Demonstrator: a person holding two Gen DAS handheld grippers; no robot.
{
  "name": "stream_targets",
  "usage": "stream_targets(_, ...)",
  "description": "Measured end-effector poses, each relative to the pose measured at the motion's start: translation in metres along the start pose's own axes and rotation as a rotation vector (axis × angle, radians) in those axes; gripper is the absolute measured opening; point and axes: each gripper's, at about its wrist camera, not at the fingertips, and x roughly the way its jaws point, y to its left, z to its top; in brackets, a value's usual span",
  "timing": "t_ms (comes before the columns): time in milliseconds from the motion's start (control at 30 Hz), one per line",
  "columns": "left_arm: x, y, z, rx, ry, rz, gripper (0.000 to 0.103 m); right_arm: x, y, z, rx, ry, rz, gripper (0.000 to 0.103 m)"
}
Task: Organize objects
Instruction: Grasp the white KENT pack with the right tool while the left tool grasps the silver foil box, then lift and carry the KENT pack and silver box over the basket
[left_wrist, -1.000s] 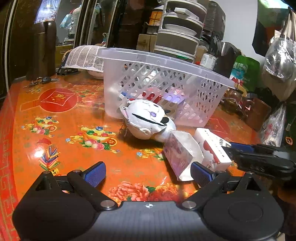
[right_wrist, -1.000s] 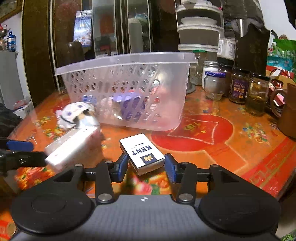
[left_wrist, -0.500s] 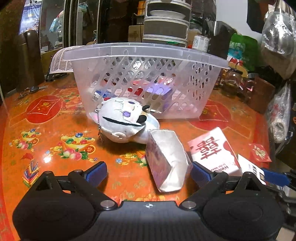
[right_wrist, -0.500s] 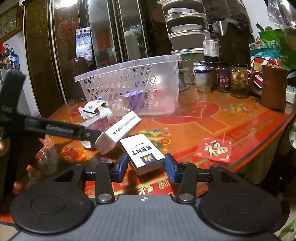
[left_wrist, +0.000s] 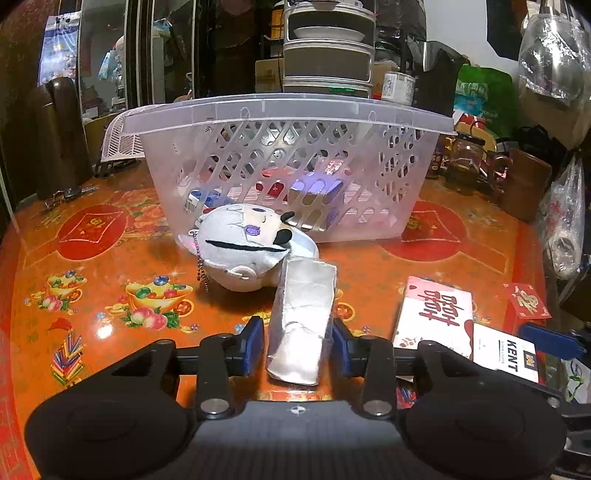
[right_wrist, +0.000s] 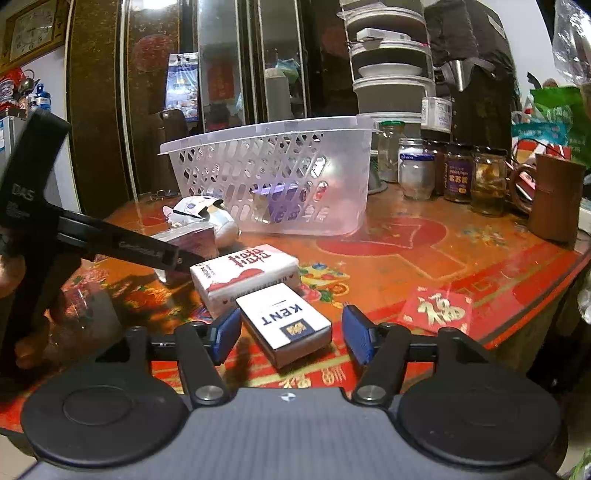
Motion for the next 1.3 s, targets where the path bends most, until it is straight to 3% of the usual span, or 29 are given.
stream_targets(67, -0.001, 0.003, -0.001, -0.008, -0.002, -0.007, 0.042, 0.001, 0.003, -0.001, -0.033, -0.002, 0.002, 0.053)
stream_targets(167, -0.008, 0.011, -0.005, -0.036, -0.005, -0.017, 0.04, -0.004, 0.006, -0.001, -0.034, 0.001, 0.043, 0.045)
stream_targets(567, -0.081, 0.026, -0.047, -0.106, -0.098, -0.032, 0.039, -0.044, 0.034, -0.003, 0.0, -0.034, 0.076, 0.044)
stream_targets(967, -0.155, 0.021, -0.081, -0.13, -0.192, -0.003, 0.039, -0.086, 0.054, -0.004, 0.002, -0.078, 0.053, 0.044)
stream_targets(1300, -0.167, 0.018, -0.087, -0.135, -0.212, 0.003, 0.039, -0.086, 0.05, -0.007, 0.02, -0.078, 0.048, 0.044)
